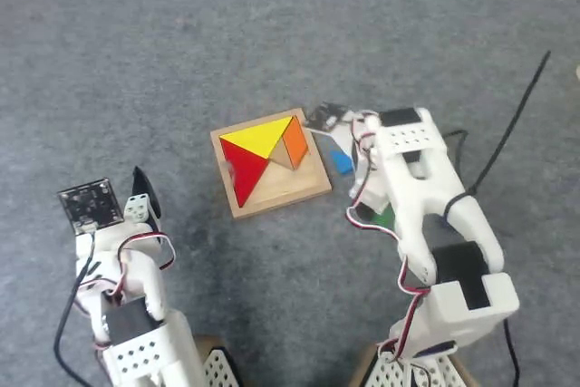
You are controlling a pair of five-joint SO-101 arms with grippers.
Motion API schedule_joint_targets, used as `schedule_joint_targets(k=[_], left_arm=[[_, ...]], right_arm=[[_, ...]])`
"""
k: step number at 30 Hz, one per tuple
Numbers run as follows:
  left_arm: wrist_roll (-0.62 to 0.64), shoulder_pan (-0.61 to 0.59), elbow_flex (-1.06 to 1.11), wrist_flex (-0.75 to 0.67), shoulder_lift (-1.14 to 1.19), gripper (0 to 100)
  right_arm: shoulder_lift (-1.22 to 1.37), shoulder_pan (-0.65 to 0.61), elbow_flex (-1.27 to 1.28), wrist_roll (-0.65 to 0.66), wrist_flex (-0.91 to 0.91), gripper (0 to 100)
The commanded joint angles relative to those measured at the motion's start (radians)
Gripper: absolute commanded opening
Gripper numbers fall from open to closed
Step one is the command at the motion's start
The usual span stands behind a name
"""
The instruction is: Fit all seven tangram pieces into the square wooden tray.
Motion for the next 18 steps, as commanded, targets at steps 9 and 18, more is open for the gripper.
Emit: schedule_joint_targets(k=[9,18], left_arm=[[-0.012,0.035,-0.004,0.025,-0.011,17],[-0.014,0.034,-0.004,0.025,-0.011,17]], right_arm=[[0.107,-0.288,-0.377,-0.164,0.019,0.9],[0.499,-0.337,-0.781,-0.178,0.079,0.9]])
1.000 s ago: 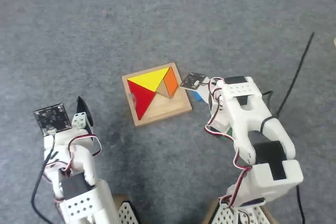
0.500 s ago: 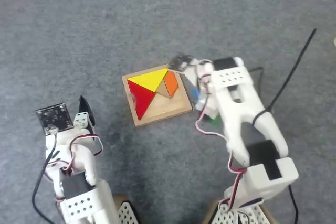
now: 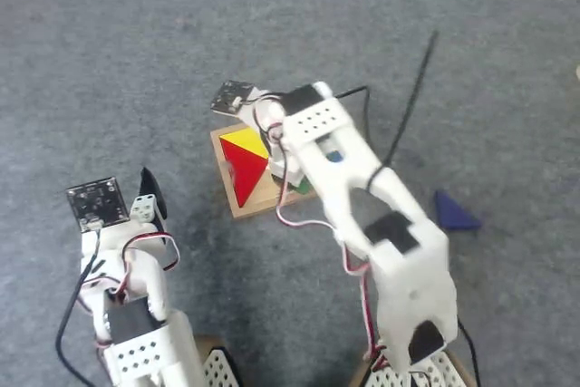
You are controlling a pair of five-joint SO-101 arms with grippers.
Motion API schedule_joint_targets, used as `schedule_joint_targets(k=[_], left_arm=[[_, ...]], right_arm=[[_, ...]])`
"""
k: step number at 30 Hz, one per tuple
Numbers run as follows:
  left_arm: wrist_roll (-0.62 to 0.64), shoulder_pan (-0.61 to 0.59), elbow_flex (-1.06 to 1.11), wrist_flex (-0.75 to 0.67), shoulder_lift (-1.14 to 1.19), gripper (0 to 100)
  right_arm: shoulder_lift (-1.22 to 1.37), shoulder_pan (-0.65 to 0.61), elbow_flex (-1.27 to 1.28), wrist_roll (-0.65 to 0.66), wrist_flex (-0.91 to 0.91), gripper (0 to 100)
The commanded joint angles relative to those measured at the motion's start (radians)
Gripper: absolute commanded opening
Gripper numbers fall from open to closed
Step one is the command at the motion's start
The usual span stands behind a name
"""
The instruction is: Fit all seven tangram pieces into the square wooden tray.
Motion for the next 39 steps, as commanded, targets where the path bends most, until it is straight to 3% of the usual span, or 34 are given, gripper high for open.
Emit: schedule_joint_targets(k=[1,9,19,27,39], left_arm=[[-0.014,0.002,-0.004,0.003,-0.011,17],[-0.014,0.002,-0.004,0.003,-0.012,17],[-0.014,0.003,-0.004,0.003,-0.012,17],[-0.014,0.003,-0.004,0.002,-0.012,17],[-0.014,0.003,-0.004,0.003,-0.012,17]], right_arm=[[0.087,-0.028,-0.209,-0.012,0.035,0.9],[0.274,-0.051,-0.423,-0.015,0.053,1.7],[0.288,-0.087,-0.434,-0.015,0.119,24.2],[0.243,-0.119,-0.445,-0.017,0.194,24.5],[0.113,-0.036,-0.445,-0.046,0.228,24.5]])
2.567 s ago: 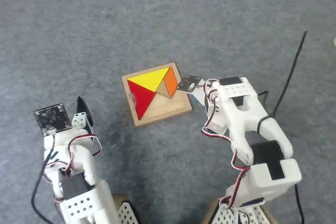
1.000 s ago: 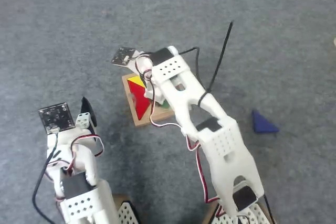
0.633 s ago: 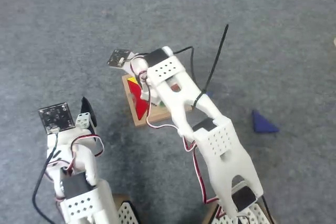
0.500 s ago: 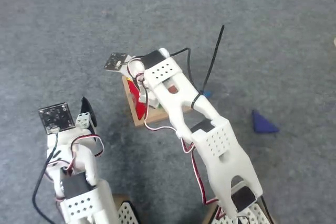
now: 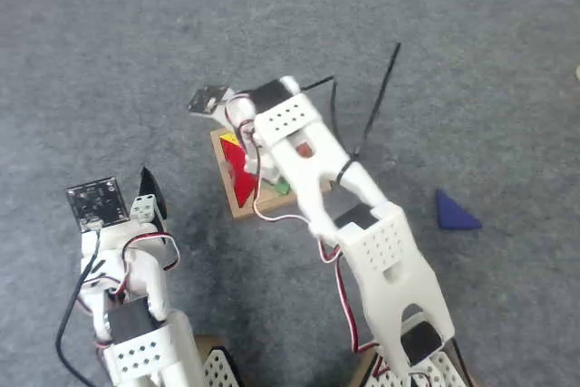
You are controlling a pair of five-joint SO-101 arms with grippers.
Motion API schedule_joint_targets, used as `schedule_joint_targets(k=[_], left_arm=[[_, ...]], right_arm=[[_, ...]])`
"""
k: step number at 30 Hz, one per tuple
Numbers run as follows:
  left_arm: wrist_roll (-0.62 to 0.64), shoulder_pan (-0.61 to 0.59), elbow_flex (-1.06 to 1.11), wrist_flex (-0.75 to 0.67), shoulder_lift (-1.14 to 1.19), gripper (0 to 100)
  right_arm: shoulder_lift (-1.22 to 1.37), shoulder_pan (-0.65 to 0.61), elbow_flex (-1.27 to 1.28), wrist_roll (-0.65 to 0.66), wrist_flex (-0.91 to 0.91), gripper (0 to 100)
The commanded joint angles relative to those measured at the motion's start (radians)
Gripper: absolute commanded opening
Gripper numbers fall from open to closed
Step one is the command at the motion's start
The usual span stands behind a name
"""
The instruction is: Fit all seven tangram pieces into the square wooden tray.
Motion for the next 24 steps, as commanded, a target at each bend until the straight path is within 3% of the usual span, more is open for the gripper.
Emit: schedule_joint_targets(k=[1,13,24], left_arm=[[-0.014,0.003,-0.004,0.003,-0.012,17],[-0.014,0.003,-0.004,0.002,-0.012,17],[-0.014,0.000,-0.004,0.000,-0.012,17]], right_arm=[[-0.119,0.016,-0.058,-0.009,0.036,24.5],[-0.010,0.012,-0.057,-0.012,0.048,24.5],[0.064,-0.097,-0.057,-0.017,0.048,24.5]])
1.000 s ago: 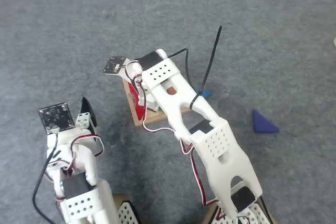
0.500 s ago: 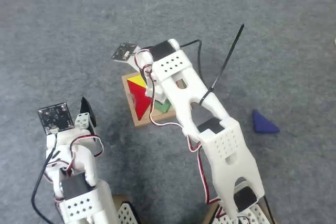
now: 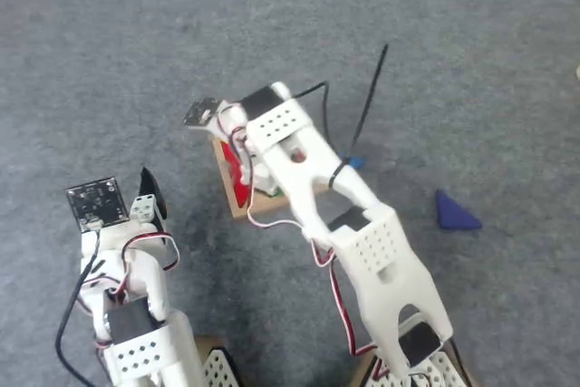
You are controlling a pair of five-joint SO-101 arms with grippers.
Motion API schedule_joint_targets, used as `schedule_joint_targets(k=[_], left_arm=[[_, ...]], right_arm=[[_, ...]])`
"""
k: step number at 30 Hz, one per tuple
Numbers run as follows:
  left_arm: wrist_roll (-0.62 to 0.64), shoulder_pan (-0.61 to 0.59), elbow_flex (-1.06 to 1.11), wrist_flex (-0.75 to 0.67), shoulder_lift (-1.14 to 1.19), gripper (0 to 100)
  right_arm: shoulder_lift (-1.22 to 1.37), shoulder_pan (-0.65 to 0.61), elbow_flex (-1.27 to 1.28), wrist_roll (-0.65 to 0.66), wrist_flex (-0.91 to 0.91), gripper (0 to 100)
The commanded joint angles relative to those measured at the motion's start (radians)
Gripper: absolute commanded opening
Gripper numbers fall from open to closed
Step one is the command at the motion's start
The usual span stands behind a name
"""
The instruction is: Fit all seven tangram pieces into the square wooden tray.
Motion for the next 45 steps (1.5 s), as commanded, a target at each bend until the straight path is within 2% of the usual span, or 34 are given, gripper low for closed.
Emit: schedule_joint_targets(k=[1,7,13,17,21,25,29,39,45], left_arm=[[-0.014,0.000,-0.004,0.000,-0.012,17],[-0.014,0.000,-0.004,0.000,-0.012,17],[-0.014,0.000,-0.004,0.000,-0.012,17],[-0.014,0.000,-0.004,0.000,-0.012,17],[-0.014,0.002,-0.004,0.000,-0.012,17],[-0.014,0.003,-0.004,0.000,-0.012,17],[-0.014,0.003,-0.004,0.000,-0.012,17],[-0.014,0.003,-0.004,0.000,-0.012,17],[-0.014,0.003,-0.004,0.000,-0.012,17]], right_arm=[[0.015,-0.039,-0.057,-0.009,0.007,24.5],[0.036,-0.044,-0.091,-0.072,0.016,24.5],[0.042,-0.056,-0.101,-0.072,0.015,24.5],[0.036,0.002,-0.104,-0.072,-0.021,24.5],[0.008,0.028,-0.132,-0.169,0.004,24.5],[0.002,-0.068,-0.130,-0.181,0.062,24.5],[0.024,-0.130,-0.129,-0.181,0.031,24.5],[0.074,0.012,-0.190,-0.173,0.002,24.5],[-0.027,0.013,-0.342,-0.169,0.148,24.5]])
